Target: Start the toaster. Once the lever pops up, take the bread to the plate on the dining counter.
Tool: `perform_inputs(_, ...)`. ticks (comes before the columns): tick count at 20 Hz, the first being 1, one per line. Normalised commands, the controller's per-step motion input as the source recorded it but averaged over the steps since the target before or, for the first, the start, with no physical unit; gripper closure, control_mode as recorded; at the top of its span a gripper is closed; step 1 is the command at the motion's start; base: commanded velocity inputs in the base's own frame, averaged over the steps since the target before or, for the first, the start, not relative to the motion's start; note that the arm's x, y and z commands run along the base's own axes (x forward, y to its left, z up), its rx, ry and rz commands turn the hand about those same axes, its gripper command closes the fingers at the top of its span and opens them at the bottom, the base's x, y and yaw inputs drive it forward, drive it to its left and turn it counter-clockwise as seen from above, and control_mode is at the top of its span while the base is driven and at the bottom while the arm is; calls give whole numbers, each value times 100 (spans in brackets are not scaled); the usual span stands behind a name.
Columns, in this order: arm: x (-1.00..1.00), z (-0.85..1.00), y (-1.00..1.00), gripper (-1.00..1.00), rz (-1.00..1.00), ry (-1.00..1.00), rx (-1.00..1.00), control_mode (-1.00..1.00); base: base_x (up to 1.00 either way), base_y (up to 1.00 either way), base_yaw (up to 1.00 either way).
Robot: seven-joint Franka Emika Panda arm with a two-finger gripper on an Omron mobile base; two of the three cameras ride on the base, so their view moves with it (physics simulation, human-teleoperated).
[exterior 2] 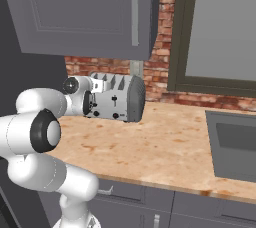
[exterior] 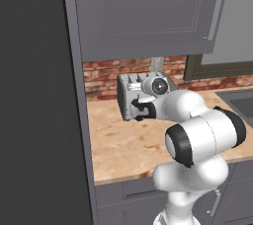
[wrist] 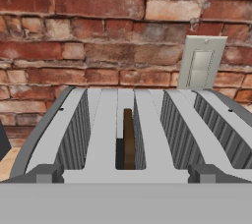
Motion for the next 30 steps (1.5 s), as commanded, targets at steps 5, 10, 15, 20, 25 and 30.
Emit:
perform_inputs(5,0,0,0,-100,0,0,0,-100,0,0,0)
perform_inputs(10,0,0,0,-100,0,0,0,-100,0,0,0)
perform_inputs(15,0,0,0,-100,0,0,0,-100,0,0,0)
perform_inputs(20,0,0,0,-100,0,0,0,-100,0,0,0)
perform_inputs(25,0,0,0,-100,0,0,0,-100,0,0,0)
perform_inputs(30,0,0,0,-100,0,0,0,-100,0,0,0)
